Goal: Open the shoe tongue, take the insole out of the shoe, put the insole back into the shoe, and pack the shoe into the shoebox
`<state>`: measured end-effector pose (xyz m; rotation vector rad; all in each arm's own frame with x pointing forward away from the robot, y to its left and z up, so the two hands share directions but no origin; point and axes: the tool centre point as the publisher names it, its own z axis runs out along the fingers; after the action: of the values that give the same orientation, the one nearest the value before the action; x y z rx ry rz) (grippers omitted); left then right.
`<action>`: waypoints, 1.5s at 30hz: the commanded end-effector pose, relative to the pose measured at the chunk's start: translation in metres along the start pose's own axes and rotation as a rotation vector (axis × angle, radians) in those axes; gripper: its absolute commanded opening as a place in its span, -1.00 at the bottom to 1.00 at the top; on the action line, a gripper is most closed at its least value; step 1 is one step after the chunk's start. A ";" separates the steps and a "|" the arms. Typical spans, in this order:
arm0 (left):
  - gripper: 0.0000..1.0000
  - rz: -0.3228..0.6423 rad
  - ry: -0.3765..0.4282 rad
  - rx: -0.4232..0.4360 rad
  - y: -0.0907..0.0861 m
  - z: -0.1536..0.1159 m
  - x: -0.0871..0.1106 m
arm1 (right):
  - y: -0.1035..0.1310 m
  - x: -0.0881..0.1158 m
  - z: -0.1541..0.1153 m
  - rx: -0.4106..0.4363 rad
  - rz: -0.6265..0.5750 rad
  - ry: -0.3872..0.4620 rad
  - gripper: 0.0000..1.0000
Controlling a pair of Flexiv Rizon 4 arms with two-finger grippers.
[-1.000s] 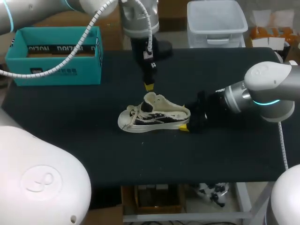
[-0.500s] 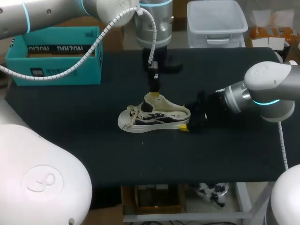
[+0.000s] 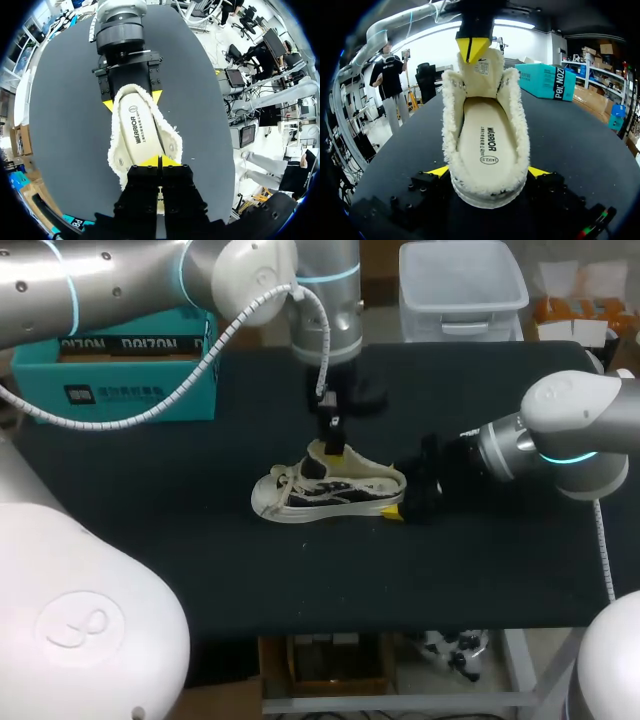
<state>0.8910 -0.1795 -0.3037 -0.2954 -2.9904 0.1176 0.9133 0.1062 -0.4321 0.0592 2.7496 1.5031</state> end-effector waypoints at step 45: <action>-1.00 -0.107 0.023 -0.055 0.013 0.102 0.001 | -0.008 -0.003 0.004 -0.005 -0.002 -0.001 -1.00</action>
<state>0.8813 -0.1726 -0.3955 -0.1425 -2.9772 0.0195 0.9131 0.1062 -0.4322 0.0580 2.7490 1.5034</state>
